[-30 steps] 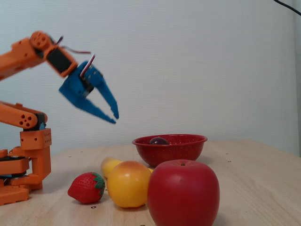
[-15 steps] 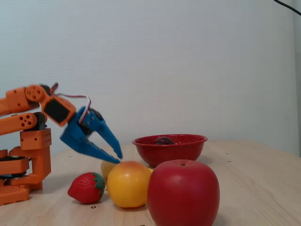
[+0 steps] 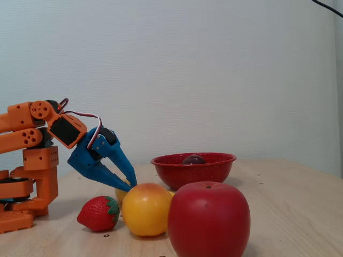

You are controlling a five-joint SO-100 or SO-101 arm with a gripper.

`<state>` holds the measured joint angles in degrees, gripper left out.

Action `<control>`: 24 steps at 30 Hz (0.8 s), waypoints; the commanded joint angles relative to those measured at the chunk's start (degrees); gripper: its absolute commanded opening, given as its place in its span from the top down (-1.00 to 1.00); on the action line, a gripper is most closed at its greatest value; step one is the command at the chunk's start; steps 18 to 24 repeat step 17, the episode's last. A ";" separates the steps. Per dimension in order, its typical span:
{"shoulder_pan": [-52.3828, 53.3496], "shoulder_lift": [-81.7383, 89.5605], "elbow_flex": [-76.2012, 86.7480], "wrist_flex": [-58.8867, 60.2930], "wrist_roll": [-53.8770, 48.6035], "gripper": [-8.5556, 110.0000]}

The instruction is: Put the plum in the red bowl.

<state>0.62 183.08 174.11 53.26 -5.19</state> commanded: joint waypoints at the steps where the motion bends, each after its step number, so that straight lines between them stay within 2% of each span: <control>1: -0.88 0.70 0.44 0.26 -1.41 0.85; 24: -0.62 0.70 0.44 0.18 -0.79 0.85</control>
